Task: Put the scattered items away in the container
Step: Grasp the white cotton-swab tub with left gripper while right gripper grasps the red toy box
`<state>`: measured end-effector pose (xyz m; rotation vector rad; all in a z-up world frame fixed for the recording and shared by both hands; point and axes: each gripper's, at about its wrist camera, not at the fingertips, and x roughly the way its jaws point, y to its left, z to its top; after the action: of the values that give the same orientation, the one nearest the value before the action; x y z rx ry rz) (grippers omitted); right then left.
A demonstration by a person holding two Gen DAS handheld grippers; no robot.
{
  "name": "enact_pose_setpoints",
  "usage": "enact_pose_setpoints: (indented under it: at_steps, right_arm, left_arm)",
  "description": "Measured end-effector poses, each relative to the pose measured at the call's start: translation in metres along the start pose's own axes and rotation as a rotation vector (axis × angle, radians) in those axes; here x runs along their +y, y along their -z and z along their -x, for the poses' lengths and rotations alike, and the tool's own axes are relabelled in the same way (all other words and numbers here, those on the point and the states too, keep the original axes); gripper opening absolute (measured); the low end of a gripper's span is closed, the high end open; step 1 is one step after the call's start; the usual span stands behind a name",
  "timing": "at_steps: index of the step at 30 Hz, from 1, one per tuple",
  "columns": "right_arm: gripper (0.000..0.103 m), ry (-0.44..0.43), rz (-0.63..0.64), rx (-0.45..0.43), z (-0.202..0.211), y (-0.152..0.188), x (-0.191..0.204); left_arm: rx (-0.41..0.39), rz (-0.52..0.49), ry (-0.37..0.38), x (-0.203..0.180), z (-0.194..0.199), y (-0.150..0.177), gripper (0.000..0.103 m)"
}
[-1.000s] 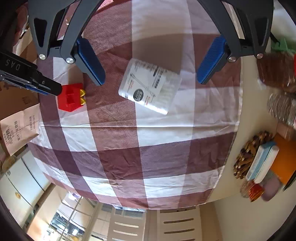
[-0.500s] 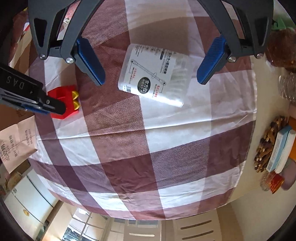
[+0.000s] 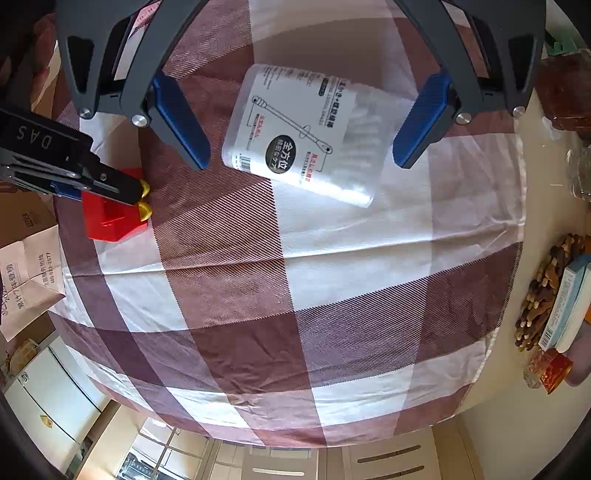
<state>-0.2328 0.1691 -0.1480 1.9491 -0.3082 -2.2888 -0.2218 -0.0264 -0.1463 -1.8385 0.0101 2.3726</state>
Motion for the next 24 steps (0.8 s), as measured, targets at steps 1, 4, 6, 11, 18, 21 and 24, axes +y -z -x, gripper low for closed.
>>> enact_pose_setpoints:
  at_steps: [1, 4, 6, 11, 18, 21, 24]
  right_arm:
    - [0.065, -0.011, -0.010, -0.005, 0.000, 0.001, -0.002]
    - [0.064, -0.050, -0.052, -0.012, -0.001, 0.001, -0.006]
    - [0.064, -0.059, -0.058, -0.013, -0.001, 0.001, -0.008]
    - [0.064, -0.065, -0.059, -0.017, -0.001, 0.003, -0.006]
    - [0.063, -0.100, -0.060, -0.010, 0.006, 0.008, -0.007]
    - [0.063, -0.107, -0.035, -0.014, 0.015, 0.013, -0.004]
    - [0.063, -0.109, -0.001, -0.011, 0.023, 0.020, 0.004]
  left_arm:
    - [0.000, -0.002, -0.001, 0.000, -0.001, 0.000, 0.099]
    - [-0.001, -0.004, -0.019, -0.002, -0.005, 0.002, 0.091]
    - [-0.011, 0.002, -0.023, 0.000, -0.006, 0.004, 0.088]
    - [-0.026, -0.007, -0.019, 0.001, -0.003, 0.008, 0.087]
    - [-0.043, 0.015, -0.006, 0.003, 0.011, 0.015, 0.084]
    - [-0.052, 0.040, 0.002, 0.004, 0.022, 0.020, 0.084]
    - [-0.056, 0.074, 0.012, 0.006, 0.032, 0.028, 0.083]
